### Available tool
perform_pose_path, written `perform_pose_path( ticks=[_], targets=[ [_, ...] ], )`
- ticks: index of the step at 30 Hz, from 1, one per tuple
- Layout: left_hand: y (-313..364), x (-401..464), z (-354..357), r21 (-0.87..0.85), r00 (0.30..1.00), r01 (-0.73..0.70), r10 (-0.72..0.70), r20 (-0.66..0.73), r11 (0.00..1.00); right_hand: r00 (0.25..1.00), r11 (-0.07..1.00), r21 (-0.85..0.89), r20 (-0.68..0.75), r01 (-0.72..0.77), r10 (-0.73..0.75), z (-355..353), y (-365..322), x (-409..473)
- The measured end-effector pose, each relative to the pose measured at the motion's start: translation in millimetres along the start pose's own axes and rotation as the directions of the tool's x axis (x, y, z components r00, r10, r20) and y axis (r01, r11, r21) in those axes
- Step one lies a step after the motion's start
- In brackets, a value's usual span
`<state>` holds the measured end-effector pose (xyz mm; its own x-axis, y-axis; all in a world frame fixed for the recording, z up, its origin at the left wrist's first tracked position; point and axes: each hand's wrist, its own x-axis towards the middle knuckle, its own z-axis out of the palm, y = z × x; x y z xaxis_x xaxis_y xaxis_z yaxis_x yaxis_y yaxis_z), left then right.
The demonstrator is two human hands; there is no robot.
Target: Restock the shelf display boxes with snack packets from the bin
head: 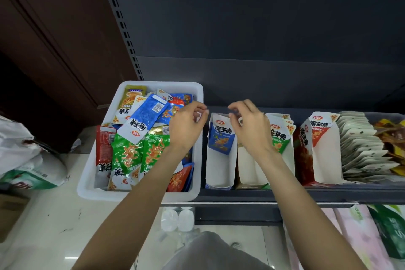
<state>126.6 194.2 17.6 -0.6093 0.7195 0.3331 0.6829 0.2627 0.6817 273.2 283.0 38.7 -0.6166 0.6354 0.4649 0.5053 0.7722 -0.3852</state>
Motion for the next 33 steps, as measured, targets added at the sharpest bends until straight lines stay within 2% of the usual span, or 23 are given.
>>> perform_pose_path(
  ticks=[2,4,6,8,11,15,17,18,21,23,25,29,31,32,33],
  targets=[
    [-0.7,-9.8,-13.1,-0.012,0.989,-0.063,0.060,-0.138,0.998,0.995,0.990,0.100,-0.016,0.098,-0.097,-1.4,-11.6,-10.5],
    [-10.8,-24.1,-29.5,0.051,0.950,-0.144,0.153,-0.274,0.988,0.985,0.972,0.167,0.021,0.165,-0.171,1.5,-28.1,-19.1],
    [-31.8,-35.3,-48.0,0.140,0.930,-0.161,0.198,-0.309,0.977,0.973,0.950,0.253,0.090,0.183,-0.212,11.6,-47.2,-20.1],
    [-59.3,-38.0,-65.8,0.264,0.956,-0.099,0.166,-0.243,0.959,0.956,0.933,0.319,0.178,0.168,-0.233,28.4,-65.2,-13.8],
    [-96.0,-31.5,-82.3,0.418,0.999,0.041,-0.022,-0.050,0.908,0.917,0.934,0.288,0.272,0.211,-0.291,62.4,-88.8,4.4],
    [-111.5,-26.1,-88.4,0.593,0.958,0.077,-0.224,0.178,0.802,0.825,0.916,0.121,0.401,0.382,-0.397,104.5,-110.8,33.3],
    [-112.4,-25.1,-88.1,0.650,0.924,0.101,-0.313,0.219,0.754,0.777,0.895,0.036,0.481,0.445,-0.406,116.1,-115.0,43.1],
    [-113.5,-25.6,-89.9,0.643,0.925,0.111,-0.315,0.211,0.757,0.759,0.878,-0.003,0.503,0.479,-0.412,121.3,-117.3,46.1],
    [-114.6,-30.2,-98.5,0.526,0.977,0.103,-0.185,0.106,0.844,0.749,0.853,-0.037,0.500,0.520,-0.435,128.6,-119.2,46.6],
    [-112.3,-33.9,-107.4,0.406,0.983,0.160,-0.182,0.018,0.900,0.774,0.862,-0.008,0.446,0.506,-0.450,127.8,-116.0,44.1],
    [-108.0,-35.8,-116.8,0.274,0.972,0.234,-0.230,-0.046,0.933,0.818,0.866,0.040,0.309,0.498,-0.485,124.0,-112.3,41.1],
    [-96.8,-38.5,-125.6,-0.109,0.938,0.228,-0.248,-0.241,0.968,0.860,0.858,0.071,0.007,0.508,-0.510,112.4,-109.1,39.5],
    [-82.9,-39.7,-125.4,-0.332,0.890,0.272,-0.367,-0.269,0.903,0.924,0.917,0.123,-0.097,0.380,-0.370,98.3,-112.4,40.0],
    [-77.3,-39.0,-123.6,-0.437,0.875,0.304,-0.430,-0.224,0.847,0.966,0.950,0.193,-0.124,0.247,-0.226,91.7,-113.0,39.7],
    [-70.7,-38.1,-122.6,-0.526,0.871,0.341,-0.473,-0.136,0.779,0.995,0.944,0.321,-0.079,0.076,-0.053,83.9,-112.6,39.3]
  ],
)
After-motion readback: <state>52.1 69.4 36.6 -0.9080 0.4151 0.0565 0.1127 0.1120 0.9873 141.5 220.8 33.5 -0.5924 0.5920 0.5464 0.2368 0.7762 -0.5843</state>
